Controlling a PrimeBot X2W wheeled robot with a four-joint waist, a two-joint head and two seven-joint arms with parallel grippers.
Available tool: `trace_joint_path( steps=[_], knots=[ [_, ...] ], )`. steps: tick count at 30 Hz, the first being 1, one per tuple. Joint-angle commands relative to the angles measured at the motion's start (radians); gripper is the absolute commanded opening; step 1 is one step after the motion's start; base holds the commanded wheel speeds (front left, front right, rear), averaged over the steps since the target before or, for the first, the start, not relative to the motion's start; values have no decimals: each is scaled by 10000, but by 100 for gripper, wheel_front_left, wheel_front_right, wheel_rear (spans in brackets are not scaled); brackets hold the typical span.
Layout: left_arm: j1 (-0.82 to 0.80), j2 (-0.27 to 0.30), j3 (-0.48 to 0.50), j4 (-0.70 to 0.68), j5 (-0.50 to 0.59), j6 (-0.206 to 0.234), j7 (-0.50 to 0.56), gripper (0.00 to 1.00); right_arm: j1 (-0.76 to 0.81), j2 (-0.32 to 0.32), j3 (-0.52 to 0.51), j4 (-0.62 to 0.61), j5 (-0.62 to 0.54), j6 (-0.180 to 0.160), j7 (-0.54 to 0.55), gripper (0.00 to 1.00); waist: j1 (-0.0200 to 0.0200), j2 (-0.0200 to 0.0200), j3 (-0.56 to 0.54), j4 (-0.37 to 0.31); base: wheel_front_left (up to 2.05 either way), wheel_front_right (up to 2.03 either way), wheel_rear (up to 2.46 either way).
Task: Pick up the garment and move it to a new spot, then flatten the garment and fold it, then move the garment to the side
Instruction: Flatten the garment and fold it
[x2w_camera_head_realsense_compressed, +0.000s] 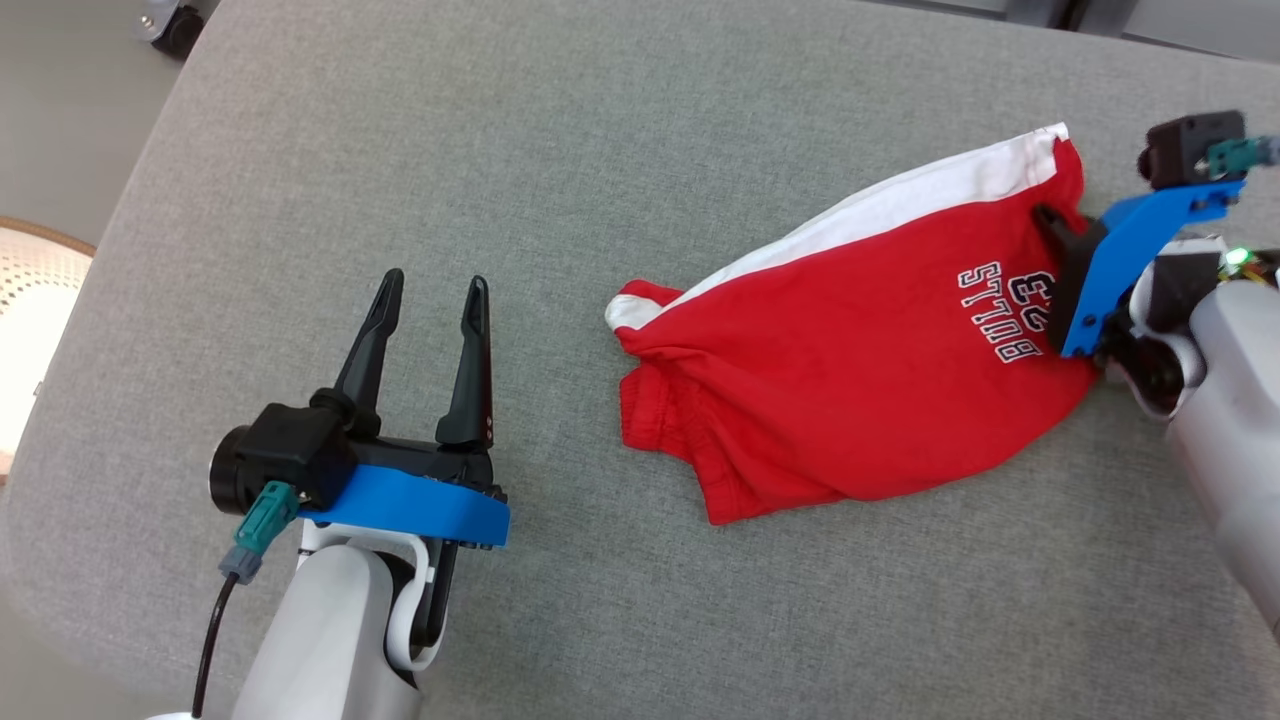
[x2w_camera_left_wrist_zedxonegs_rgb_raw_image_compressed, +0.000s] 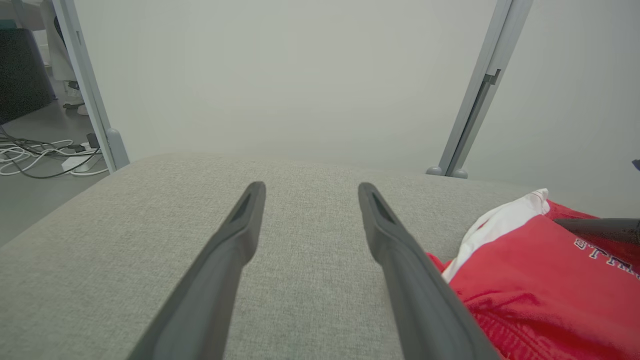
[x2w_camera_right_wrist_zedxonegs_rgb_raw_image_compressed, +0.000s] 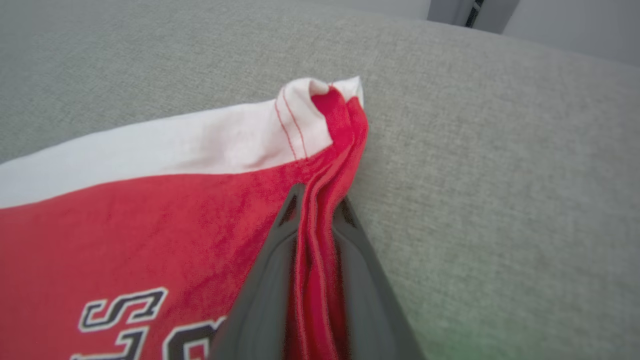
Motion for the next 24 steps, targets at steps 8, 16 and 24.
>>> trace_joint_path(
  steps=[8, 16, 24],
  knots=[
    [309, 10, 280, 107, 356, -93, -43, 100, 1004, -305, -204, -539, 463, 11, -1035, 0, 0, 0, -733, -805, 0, 0, 0],
    [719, 179, 221, 174, 454, -91, -43, 100, 1686, -441, -783, -316, 489, 12, -1751, 0, 0, 0, -1476, -1476, 0, 0, 0],
    [1114, 303, 194, 250, 480, -92, -44, 100, 2044, -475, -1261, 154, 220, 12, -1996, 0, 0, 0, -2055, -1996, 0, 0, 0]
  ],
)
